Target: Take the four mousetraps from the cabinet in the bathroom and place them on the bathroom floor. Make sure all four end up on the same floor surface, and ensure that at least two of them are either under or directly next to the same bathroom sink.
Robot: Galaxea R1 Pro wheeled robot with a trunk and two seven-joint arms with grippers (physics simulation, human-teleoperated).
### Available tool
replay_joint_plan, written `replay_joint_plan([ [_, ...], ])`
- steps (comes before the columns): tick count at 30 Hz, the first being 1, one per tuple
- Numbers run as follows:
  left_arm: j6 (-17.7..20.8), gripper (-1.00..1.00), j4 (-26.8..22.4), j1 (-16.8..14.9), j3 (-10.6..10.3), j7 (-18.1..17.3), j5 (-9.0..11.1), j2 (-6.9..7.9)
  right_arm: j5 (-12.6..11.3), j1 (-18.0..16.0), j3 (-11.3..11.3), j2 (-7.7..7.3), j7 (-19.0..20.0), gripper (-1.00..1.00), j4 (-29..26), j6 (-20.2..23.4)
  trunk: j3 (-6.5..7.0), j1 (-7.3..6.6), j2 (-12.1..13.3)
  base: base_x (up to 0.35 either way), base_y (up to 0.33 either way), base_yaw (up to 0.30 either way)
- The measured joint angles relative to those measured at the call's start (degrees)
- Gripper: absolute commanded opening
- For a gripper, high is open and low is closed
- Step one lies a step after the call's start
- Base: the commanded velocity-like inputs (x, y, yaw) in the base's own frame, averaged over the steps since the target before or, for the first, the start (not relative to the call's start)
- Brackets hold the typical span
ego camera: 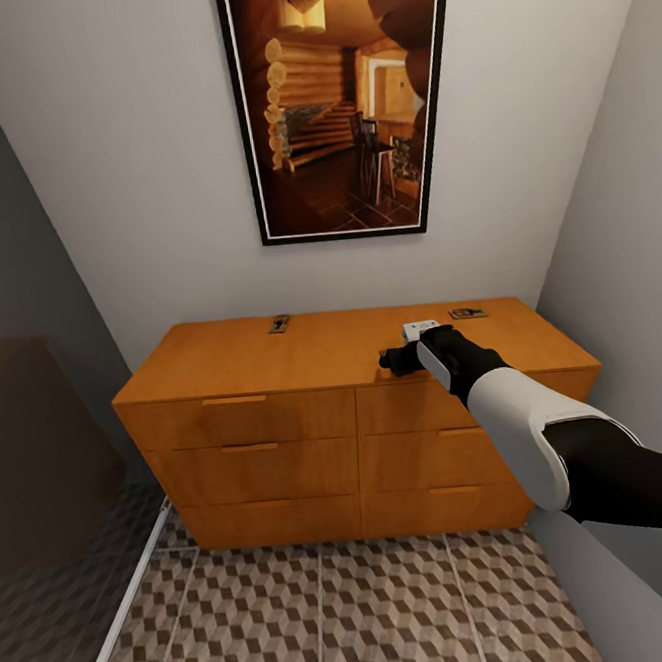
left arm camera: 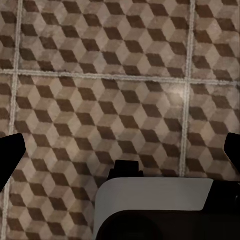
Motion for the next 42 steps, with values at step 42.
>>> replay_joint_plan([
  [42,0.0,1.00,0.0,0.0,0.0,0.0,0.0,0.06,-0.2,0.0,0.1,-0.13,0.1,1.00,0.1,0.0,-1.01,-0.01,0.0,0.000,0.000,0.000],
])
